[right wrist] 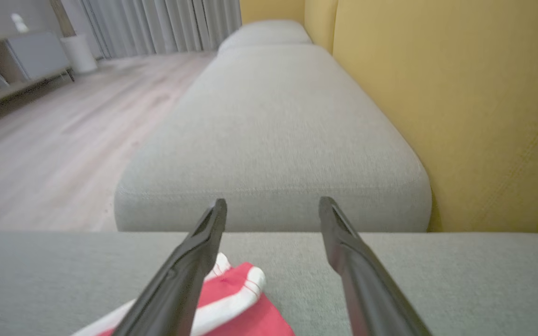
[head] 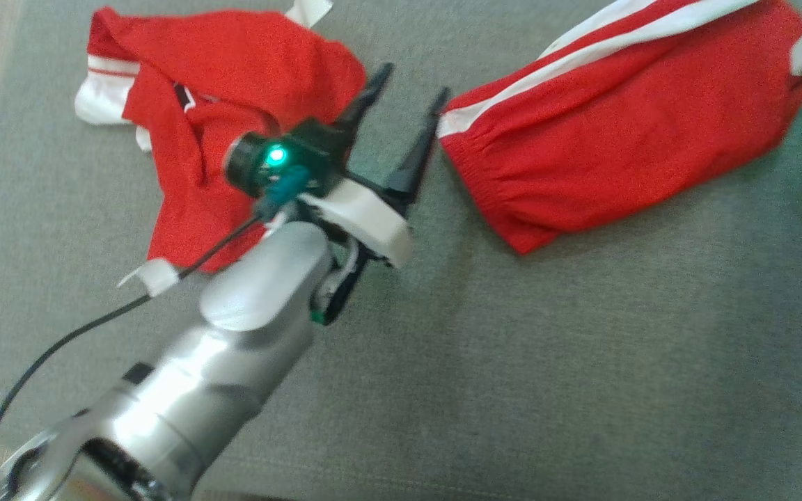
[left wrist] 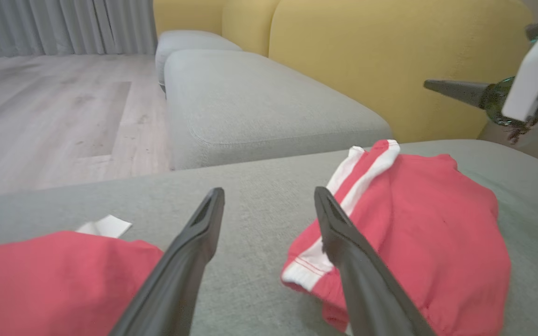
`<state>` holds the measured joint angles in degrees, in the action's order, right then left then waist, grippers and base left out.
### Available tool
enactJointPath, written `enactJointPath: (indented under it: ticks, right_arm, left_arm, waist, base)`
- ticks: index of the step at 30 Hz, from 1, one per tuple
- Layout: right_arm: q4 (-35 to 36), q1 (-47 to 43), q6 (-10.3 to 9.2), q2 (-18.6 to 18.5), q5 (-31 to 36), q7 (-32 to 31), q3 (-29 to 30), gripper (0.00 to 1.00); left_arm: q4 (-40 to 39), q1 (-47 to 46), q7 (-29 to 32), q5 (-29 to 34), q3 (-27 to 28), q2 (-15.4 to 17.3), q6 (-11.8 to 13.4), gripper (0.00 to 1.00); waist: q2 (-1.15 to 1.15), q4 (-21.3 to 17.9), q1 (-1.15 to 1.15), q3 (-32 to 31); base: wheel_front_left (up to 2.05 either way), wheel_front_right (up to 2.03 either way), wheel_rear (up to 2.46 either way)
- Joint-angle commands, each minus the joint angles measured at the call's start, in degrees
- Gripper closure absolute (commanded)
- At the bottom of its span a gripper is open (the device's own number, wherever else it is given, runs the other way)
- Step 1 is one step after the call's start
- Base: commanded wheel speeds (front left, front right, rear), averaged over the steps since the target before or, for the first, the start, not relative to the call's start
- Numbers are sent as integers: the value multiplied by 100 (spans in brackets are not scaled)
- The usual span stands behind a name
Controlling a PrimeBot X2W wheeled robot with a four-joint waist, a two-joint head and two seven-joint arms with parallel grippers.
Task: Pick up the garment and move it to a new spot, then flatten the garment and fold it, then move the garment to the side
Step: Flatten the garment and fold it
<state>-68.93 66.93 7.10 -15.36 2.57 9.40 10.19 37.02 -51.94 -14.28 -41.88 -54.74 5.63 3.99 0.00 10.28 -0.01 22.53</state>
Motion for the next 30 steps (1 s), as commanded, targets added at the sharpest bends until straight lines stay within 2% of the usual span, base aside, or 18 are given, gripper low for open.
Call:
enactJointPath:
  ticks: [1,4,7,11,15,23,26,30]
  right_arm:
    - [173,-21,39,134,-73,135,-50,0]
    - [318,-246,39,380,-397,409,-162,0]
    - [755,-631,39,621,-804,530,-402,0]
    - [1766,-1543,39,859,-1557,556,-643,0]
    - [2886,-2860,39,836,-1940,558,-1003,0]
    - [4658,-5111,39,1103,-1873,559,-1143,0]
    - [5075,-5655,39,1196,-1752,541,-1144,0]
    - [5392,-5961,39,1232,-1685,462,-1102,0]
  left_arm:
    - [-109,-47,-51,-25,239,205,67,0]
    - [-181,105,-66,0,473,400,202,0]
    - [-406,326,-69,203,716,623,409,0]
    - [-738,836,-70,600,928,870,718,0]
    - [-987,1428,-71,774,1105,994,891,0]
    - [-1653,2786,-71,1141,1595,1156,1175,0]
    - [-1937,3327,-72,1238,1909,1110,1288,0]
    - [-2060,3661,-72,1382,2115,1071,1287,0]
  waist:
    - [0,-197,1,-292]
    - [0,-372,1,-611]
    - [0,-542,1,-923]
    - [0,-707,1,-1318]
    - [0,-833,1,-1601]
    - [0,-1063,1,-1971]
    - [0,-1106,1,-2008]
    - [0,-1097,1,-1987]
  base:
    - [0,0,0]
    - [0,0,0]
    - [0,0,0]
    - [0,0,0]
    - [0,0,0]
    - [0,0,0]
    - [0,0,0]
    - [0,0,0]
